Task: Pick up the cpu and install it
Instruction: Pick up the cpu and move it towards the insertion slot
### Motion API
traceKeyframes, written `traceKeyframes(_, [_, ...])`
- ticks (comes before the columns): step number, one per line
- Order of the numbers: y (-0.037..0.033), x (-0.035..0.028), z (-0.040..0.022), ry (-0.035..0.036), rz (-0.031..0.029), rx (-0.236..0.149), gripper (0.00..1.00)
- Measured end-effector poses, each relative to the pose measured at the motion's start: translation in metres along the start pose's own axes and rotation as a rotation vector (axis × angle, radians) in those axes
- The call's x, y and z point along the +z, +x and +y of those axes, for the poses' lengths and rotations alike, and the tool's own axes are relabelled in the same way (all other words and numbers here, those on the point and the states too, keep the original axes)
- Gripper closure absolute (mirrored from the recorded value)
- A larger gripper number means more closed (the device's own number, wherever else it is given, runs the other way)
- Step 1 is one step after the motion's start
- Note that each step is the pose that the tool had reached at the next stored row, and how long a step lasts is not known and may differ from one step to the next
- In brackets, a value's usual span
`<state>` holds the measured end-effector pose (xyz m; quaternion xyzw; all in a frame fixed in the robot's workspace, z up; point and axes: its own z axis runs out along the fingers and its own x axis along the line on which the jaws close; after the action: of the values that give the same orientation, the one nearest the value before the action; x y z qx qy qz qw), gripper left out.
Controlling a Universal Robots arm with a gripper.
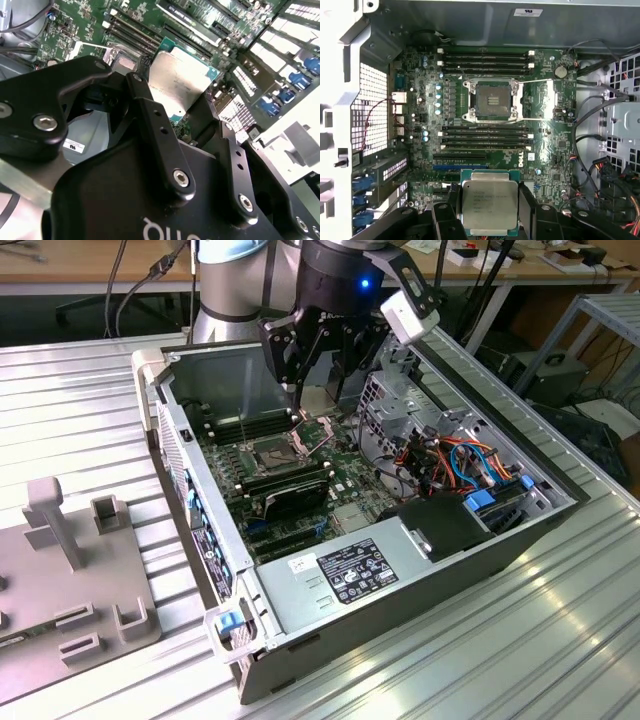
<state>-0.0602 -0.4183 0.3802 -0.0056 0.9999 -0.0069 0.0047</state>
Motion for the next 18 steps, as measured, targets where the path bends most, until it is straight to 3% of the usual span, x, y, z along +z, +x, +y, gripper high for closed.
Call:
traceKeyframes(8, [-0.0007,0.0021,0.0064,-0.0001,0.0,0.0,0.45])
traceKeyframes(18, [-0.0006,0.0021,0.0082,-0.0001,0.0,0.0,0.45])
